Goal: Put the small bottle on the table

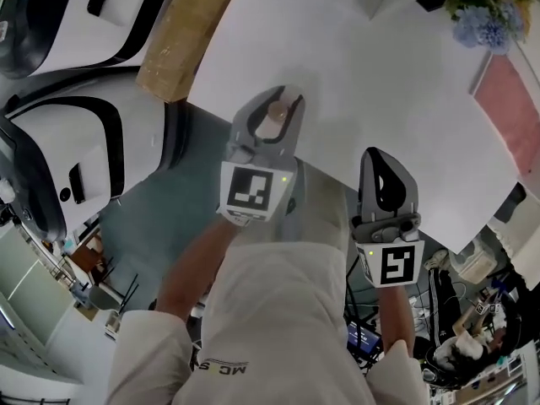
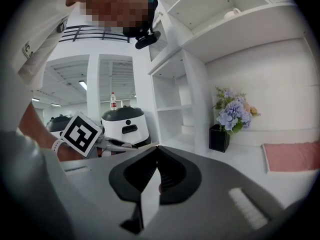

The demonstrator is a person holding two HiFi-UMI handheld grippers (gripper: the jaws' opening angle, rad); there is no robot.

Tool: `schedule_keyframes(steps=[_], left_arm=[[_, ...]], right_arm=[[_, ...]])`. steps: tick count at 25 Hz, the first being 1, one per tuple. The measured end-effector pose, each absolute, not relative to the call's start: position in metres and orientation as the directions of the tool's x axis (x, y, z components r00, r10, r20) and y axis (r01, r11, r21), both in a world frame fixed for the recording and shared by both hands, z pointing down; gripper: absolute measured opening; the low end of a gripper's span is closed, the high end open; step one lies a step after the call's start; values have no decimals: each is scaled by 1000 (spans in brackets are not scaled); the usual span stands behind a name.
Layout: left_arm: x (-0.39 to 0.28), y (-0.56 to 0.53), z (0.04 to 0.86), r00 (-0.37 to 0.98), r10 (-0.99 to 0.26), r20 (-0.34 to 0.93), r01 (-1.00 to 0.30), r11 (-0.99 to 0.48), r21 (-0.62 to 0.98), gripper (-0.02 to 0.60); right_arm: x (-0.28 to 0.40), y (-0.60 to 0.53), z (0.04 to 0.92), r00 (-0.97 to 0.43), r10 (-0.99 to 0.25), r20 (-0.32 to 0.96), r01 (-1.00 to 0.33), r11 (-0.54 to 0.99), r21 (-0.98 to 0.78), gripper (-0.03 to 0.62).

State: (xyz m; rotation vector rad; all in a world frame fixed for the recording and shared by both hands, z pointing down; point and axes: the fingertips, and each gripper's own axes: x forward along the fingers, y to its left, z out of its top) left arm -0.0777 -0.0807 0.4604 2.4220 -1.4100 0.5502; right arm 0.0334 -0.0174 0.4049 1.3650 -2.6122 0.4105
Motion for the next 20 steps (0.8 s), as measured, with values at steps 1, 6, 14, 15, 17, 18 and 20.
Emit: schedule_keyframes(steps=[1, 6, 14, 15, 17, 18, 20], left_arm=[[-77, -84, 467, 446, -768, 460, -877, -478, 51, 112], [-70, -101, 489, 427, -781, 456, -886, -462, 39, 112], [-63, -118, 516, 421, -788, 449, -885, -465, 14, 112], [-62, -119, 519, 424, -788, 447, -883, -469, 10, 112], [-59, -121, 522, 431, -787, 442, -880, -475, 12, 112], [-58, -121, 524, 434, -787, 439, -879, -477, 15, 112], [-57, -122, 526, 439, -786, 435, -877, -480, 17, 112]], right_arm=[[34, -20, 410, -570, -775, 272, -821, 545, -167, -2], [38, -33, 423, -560, -787, 260, -829, 526, -190, -2], [45, -35, 445, -549, -788, 277, -835, 509, -207, -2], [46, -35, 446, -547, -790, 277, -837, 506, -209, -2], [47, -34, 449, -543, -792, 280, -839, 499, -215, -1], [47, -32, 450, -541, -792, 283, -840, 496, -217, -2], [46, -30, 450, -539, -791, 289, -841, 494, -220, 0]])
